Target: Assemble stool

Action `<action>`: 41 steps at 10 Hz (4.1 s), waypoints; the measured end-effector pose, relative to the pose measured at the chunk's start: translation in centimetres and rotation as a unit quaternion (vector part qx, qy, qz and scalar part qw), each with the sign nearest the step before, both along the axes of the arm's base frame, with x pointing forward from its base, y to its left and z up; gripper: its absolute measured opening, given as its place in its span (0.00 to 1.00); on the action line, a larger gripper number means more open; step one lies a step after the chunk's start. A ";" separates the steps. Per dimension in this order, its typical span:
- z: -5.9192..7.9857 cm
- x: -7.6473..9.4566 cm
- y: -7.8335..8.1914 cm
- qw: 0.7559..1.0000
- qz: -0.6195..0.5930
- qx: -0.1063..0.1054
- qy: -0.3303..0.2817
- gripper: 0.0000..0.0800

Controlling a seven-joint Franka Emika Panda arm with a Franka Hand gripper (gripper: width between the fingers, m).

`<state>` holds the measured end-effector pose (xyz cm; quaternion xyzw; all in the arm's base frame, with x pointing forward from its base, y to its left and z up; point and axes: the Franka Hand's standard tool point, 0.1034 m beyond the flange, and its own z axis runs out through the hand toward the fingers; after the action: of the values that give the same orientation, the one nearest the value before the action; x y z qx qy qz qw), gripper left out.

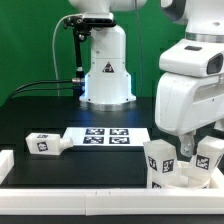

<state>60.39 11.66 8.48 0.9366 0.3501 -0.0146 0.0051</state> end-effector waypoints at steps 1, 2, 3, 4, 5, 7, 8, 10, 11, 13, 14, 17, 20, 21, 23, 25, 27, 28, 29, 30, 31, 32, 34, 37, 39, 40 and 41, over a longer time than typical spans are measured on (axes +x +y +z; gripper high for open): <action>0.0 0.0 0.0 1.000 -0.018 0.000 0.000 0.70; 0.0 0.0 -0.1 1.000 -0.018 -0.001 0.000 0.53; 0.0 0.0 -0.1 1.000 -0.027 -0.001 0.000 0.53; 0.0 0.0 -0.1 0.998 -0.070 -0.002 -0.001 0.41; 0.0 0.0 -0.1 0.994 -0.111 -0.003 -0.002 0.41; 0.0 0.0 -0.1 0.983 -0.183 -0.004 -0.003 0.41; 0.0 0.0 -0.1 0.970 -0.242 -0.005 -0.005 0.41; 0.0 0.0 0.0 0.917 -0.399 -0.004 -0.007 0.41; 0.0 0.1 0.0 0.888 -0.461 -0.003 -0.008 0.42; -0.1 0.2 -0.2 0.853 -0.521 0.000 -0.013 0.42; -0.1 0.2 -0.2 0.844 -0.537 0.000 -0.013 0.42; -0.2 -0.1 -0.3 0.716 -0.698 -0.006 -0.004 0.42; -0.3 -0.3 -0.3 0.560 -0.829 -0.002 -0.003 0.42; -0.3 -0.3 -0.4 0.527 -0.850 -0.003 0.000 0.42; -0.3 -0.4 -0.4 0.471 -0.882 -0.004 0.004 0.42; -0.4 -0.6 -0.5 0.338 -0.941 0.002 0.015 0.42; -0.4 -0.9 -0.4 0.226 -0.973 0.028 0.016 0.42; -0.4 -0.9 -0.4 0.205 -0.978 0.035 0.024 0.42; -0.4 -0.9 -0.3 0.198 -0.979 0.037 0.028 0.42; -0.4 -0.9 -0.3 0.213 -0.976 0.037 0.026 0.42; -0.4 -1.0 -0.3 0.224 -0.974 0.037 0.026 0.52; -0.4 -1.2 -0.3 0.257 -0.965 0.032 0.028 0.73; 0.3 -1.3 -0.2 0.328 -0.943 0.023 0.039 0.80; 1.8 -1.3 0.3 0.496 -0.867 0.032 0.044 0.81; 1.6 -1.3 0.2 0.544 -0.838 0.035 0.041 0.81; 1.6 -1.4 0.2 0.581 -0.812 0.037 0.038 0.81; 1.4 -1.5 0.3 0.655 -0.754 0.031 0.026 0.81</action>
Offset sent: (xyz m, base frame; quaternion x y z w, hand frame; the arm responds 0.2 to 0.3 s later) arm 0.0000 0.0000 0.0000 0.0000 0.0000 0.1296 0.9916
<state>58.87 11.99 9.92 0.8777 -0.4763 -0.0273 -0.0455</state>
